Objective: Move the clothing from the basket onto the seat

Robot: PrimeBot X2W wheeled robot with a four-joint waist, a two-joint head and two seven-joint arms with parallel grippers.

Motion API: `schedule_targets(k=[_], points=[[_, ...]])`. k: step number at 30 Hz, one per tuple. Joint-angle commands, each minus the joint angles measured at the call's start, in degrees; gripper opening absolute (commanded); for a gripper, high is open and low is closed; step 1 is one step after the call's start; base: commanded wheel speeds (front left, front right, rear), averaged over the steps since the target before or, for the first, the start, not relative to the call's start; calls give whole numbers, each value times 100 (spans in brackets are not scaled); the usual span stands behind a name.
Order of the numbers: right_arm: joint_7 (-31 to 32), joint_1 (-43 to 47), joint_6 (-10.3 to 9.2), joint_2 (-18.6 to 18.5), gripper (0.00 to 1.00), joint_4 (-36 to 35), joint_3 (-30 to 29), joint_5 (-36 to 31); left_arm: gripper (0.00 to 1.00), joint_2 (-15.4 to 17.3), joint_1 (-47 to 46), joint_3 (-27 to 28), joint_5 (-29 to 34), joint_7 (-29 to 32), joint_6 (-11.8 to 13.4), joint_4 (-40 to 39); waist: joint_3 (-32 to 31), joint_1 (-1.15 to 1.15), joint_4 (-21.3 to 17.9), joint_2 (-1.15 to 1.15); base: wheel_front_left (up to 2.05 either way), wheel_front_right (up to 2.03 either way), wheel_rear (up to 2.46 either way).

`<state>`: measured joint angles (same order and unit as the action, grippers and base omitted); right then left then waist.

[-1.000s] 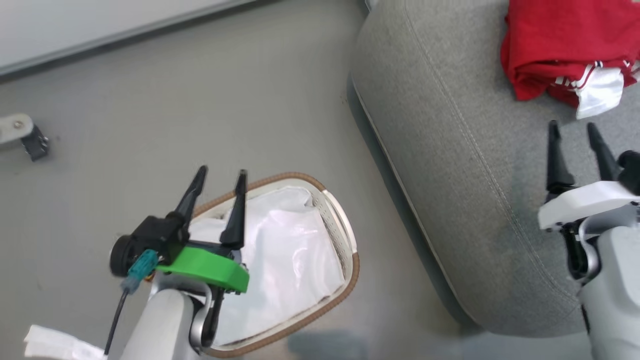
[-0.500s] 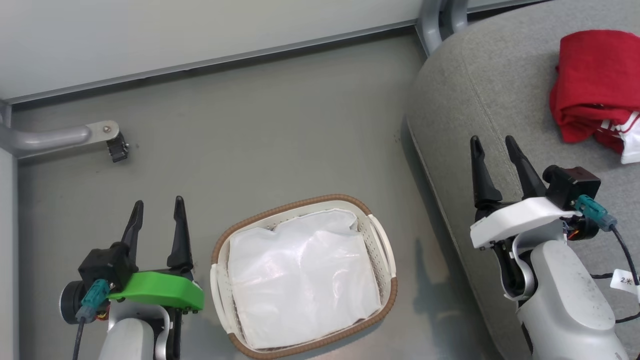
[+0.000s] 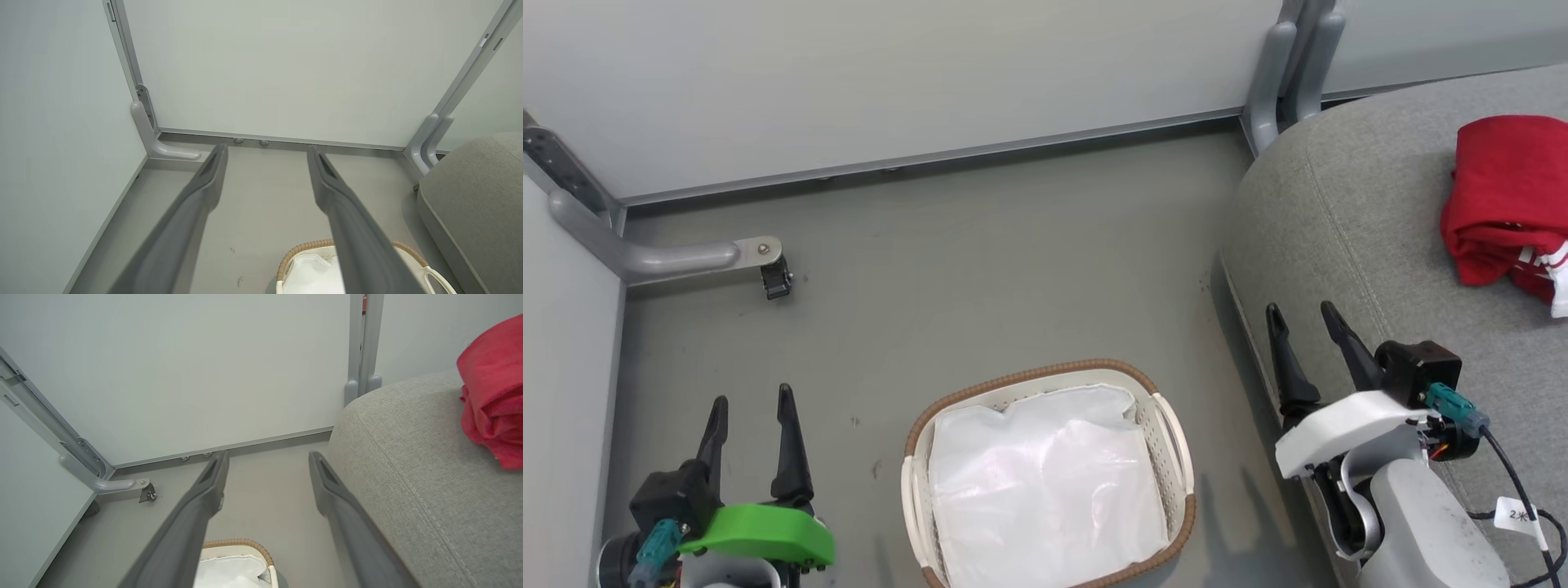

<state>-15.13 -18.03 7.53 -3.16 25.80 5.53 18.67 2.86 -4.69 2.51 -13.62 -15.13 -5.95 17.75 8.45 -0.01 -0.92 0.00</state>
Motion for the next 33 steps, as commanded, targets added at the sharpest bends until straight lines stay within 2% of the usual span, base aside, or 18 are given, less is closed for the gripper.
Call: schedule_targets(k=[1, 9, 10, 13, 33], points=[[1, 118, -8, -21, 100, 19, -11, 4, 100, 8, 134, 11, 8, -3, 23, -4, -115, 1, 11, 0, 0, 0, 0], [1, 533, -8, -19, 100, 144, -16, -51, 100, 8, 507, -123, -163, -2, 5, 73, -470, 1, 32, 0, 0, 0, 0], [-1, 473, 0, 2, 0, 133, -5, -19, 0, -1, 442, -119, -138, 0, 9, 77, -400, 1, 21, 0, 0, 0, 0], [8, 589, 0, 31, 0, 263, 1, 3, 0, -26, 476, -117, -152, 12, 8, 236, -412, 1, 22, 0, 0, 0, 0], [560, 734, -1, 27, 0, -114, -314, 1870, 0, -16, 297, 21, -2114, 561, -35, 78, -477, 1, 33, 0, 0, 0, 0]])
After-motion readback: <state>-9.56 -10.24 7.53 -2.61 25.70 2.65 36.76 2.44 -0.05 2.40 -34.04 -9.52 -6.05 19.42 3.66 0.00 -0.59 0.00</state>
